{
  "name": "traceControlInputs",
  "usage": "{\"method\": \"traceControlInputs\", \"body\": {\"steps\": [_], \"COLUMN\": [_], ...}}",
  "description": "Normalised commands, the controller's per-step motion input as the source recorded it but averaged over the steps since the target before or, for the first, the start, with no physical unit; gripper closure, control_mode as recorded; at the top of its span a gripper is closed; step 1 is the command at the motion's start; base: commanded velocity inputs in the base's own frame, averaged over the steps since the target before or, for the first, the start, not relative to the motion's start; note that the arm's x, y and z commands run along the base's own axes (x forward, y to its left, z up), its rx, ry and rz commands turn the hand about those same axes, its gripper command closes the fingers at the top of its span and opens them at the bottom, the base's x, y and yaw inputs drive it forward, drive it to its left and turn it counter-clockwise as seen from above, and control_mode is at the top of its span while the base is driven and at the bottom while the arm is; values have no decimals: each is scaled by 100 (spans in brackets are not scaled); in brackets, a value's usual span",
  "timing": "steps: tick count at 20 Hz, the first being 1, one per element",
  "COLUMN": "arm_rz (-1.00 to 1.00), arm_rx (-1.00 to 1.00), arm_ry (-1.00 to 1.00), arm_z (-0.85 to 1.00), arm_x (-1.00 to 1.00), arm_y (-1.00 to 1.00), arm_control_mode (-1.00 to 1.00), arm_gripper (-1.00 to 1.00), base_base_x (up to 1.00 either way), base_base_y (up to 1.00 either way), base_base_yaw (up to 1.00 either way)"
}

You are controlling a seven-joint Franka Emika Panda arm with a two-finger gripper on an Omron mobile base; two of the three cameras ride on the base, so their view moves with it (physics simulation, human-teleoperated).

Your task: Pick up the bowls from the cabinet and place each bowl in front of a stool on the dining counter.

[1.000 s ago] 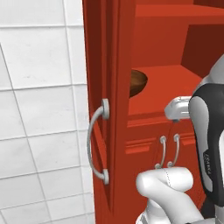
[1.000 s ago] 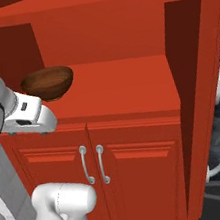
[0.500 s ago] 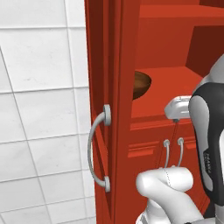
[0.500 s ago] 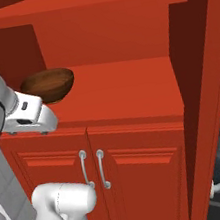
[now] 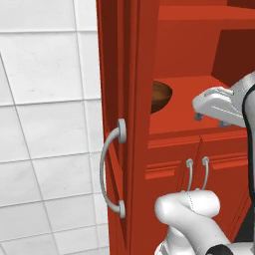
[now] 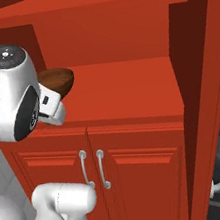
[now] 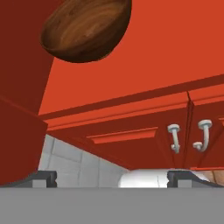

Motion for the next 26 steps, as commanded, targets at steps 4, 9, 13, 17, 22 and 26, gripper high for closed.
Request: {"method": "traceControlInputs", "body": {"steps": [4,9,13,17,22,26], "arm_rz": [-1,-4,-9,-6,-4,-1], "arm_rx": [19,10,11,10,6,2], "arm_ry": [-5,0,0,0,0,0], "arm_z": [6,1,0,0,-2,-2], "arm_x": [50,48,30,28,24,33], "arm_y": [5,12,15,16,17,11], "arm_control_mode": [-100,-100,-100,-100,-100,-100], "arm_gripper": [-100,-100,-100,-100,-100,-100], "base_base_x": [0,0,0,0,0,0], "base_base_y": [0,0,0,0,0,0], "base_base_yaw": [0,0,0,0,0,0]}}
